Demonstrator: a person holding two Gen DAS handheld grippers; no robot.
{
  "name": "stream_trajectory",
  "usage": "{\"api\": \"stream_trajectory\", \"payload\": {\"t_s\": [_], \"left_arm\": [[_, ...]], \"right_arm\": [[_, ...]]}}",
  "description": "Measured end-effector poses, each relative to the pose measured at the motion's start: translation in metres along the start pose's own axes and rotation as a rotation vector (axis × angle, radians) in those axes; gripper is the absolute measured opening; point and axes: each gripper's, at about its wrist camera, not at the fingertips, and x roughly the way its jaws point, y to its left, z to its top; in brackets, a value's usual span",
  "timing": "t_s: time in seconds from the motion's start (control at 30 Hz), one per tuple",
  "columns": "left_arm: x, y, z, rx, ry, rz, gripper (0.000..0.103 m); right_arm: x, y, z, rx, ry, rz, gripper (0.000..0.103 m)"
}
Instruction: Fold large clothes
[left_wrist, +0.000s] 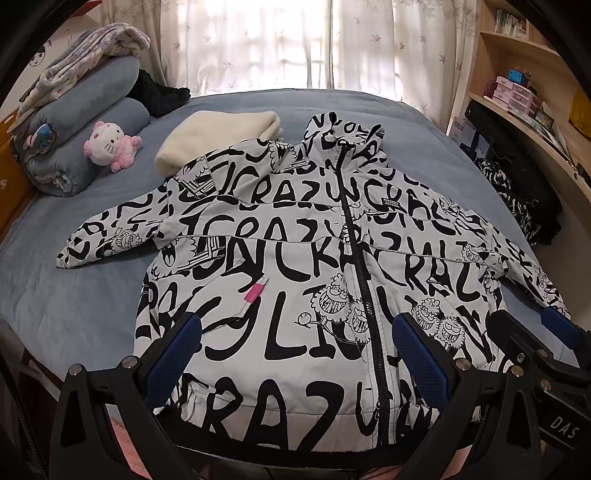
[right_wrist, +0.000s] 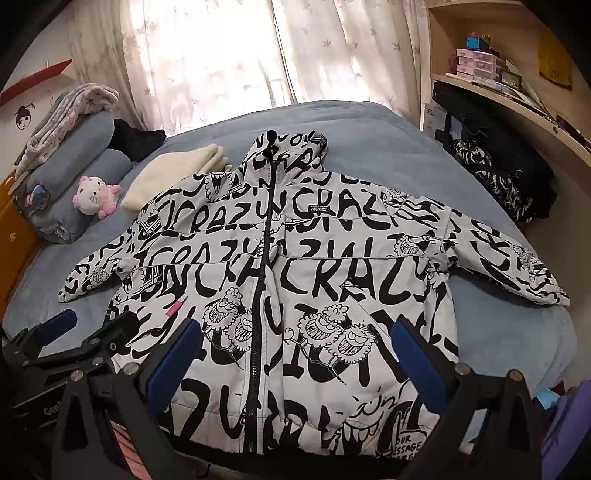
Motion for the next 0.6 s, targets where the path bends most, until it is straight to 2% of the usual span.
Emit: {"api": "stream_trajectory", "payload": {"t_s": [0.6], "left_arm": [[0.0003,0.0008,0.0022,0.001,0.0,-0.001,0.102]], "right_arm": [[0.0009,-0.0016,-0.0015,0.005,0.007,0.017,0.103]]}}
